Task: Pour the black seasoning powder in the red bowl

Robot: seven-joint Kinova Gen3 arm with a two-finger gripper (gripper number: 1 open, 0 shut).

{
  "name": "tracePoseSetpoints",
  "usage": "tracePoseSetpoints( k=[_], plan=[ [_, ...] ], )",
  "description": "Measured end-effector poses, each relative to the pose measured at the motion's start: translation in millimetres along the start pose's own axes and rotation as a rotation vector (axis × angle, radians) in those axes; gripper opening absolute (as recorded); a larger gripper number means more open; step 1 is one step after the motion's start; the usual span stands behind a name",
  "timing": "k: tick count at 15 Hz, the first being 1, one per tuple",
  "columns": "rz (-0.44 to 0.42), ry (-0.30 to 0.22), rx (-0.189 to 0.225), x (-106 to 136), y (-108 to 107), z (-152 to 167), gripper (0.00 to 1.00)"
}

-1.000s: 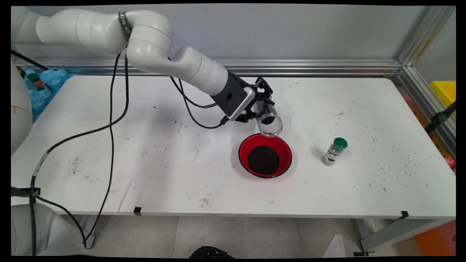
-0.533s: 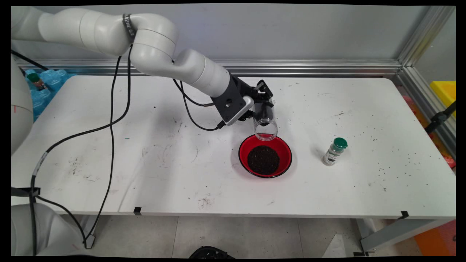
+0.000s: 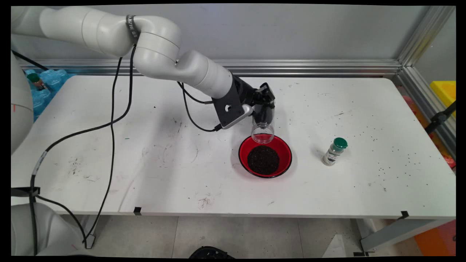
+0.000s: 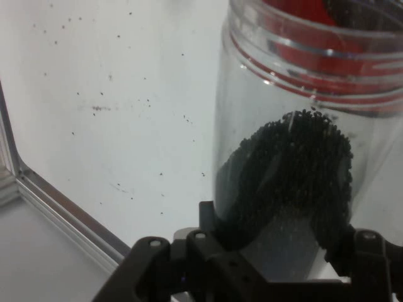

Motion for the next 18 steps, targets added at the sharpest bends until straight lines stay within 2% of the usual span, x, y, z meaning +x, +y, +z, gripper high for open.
tracePoseSetpoints(
  k=[9, 18],
  plan=[
    [0.160, -0.038, 0.005, 5, -7, -3, 0.00],
    [0.320, -0.091, 0.031, 11, -18, -9, 0.00]
  ],
)
